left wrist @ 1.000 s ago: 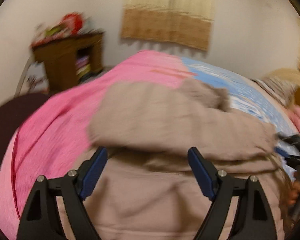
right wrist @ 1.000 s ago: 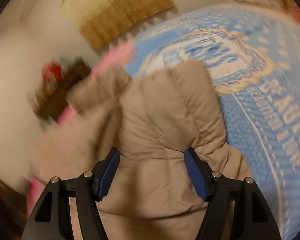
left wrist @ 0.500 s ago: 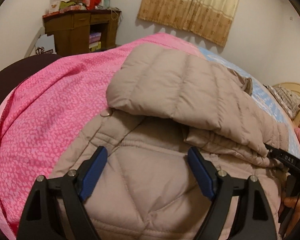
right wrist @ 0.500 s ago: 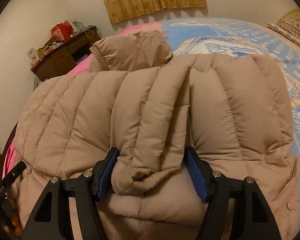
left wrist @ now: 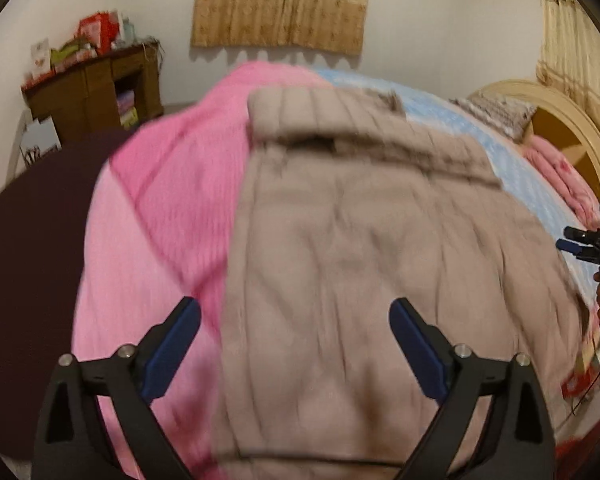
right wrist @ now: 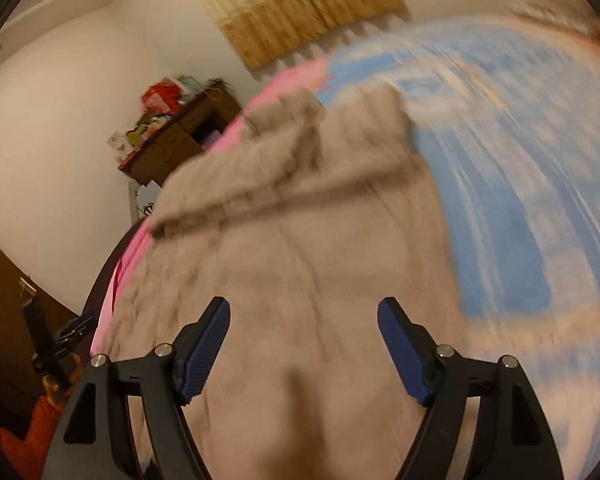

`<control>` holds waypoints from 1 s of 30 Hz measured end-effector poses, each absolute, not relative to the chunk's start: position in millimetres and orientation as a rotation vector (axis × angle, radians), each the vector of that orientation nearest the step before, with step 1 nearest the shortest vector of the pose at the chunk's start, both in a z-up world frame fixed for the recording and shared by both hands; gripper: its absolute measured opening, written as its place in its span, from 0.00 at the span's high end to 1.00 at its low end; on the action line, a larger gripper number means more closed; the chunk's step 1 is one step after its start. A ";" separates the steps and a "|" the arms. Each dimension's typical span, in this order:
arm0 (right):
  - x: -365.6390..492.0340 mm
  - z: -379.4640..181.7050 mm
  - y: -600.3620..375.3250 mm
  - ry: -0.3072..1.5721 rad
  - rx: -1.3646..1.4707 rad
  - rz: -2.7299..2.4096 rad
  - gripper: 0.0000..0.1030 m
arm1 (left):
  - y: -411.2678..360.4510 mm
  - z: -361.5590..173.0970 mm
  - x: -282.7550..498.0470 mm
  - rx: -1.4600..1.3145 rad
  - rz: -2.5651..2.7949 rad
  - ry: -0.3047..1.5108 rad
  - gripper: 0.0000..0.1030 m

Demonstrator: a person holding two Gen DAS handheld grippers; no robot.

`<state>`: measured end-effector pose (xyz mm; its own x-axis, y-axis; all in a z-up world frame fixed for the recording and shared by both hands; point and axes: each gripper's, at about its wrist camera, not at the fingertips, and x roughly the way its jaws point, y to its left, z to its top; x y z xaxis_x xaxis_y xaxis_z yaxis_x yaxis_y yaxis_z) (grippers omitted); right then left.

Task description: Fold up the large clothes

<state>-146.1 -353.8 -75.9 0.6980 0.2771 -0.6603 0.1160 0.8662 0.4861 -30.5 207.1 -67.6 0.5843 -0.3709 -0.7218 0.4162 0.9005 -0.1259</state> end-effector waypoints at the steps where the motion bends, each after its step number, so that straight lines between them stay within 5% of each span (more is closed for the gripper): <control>1: -165.9 -82.0 -355.2 0.804 0.555 0.090 0.25 | 209.0 -74.2 -38.0 0.062 -0.454 0.843 0.06; 14: -233.7 -123.6 -328.6 0.900 0.539 0.087 0.23 | 204.4 -117.1 -71.4 0.035 -0.489 0.901 0.07; 19: -221.3 -124.7 -305.9 0.942 0.418 0.087 0.21 | 203.8 -121.8 -75.2 0.009 -0.469 0.919 0.26; 21: -220.0 -123.3 -293.5 0.981 0.340 0.087 0.30 | 206.6 -117.6 -76.6 -0.005 -0.472 0.918 0.46; 23: -218.9 -121.0 -289.1 0.996 0.356 0.135 0.57 | 211.3 -113.6 -76.3 -0.034 -0.476 0.919 0.67; 24: -219.3 -118.5 -290.4 0.991 0.373 0.141 0.60 | 214.6 -111.7 -75.4 -0.061 -0.481 0.922 0.74; 26: -221.5 -114.4 -293.6 0.984 0.403 0.159 0.72 | 220.7 -107.1 -75.1 -0.112 -0.491 0.927 0.83; 30: -239.0 -91.6 -303.7 0.911 0.481 0.248 0.79 | 229.4 -86.1 -88.1 -0.146 -0.543 0.859 0.88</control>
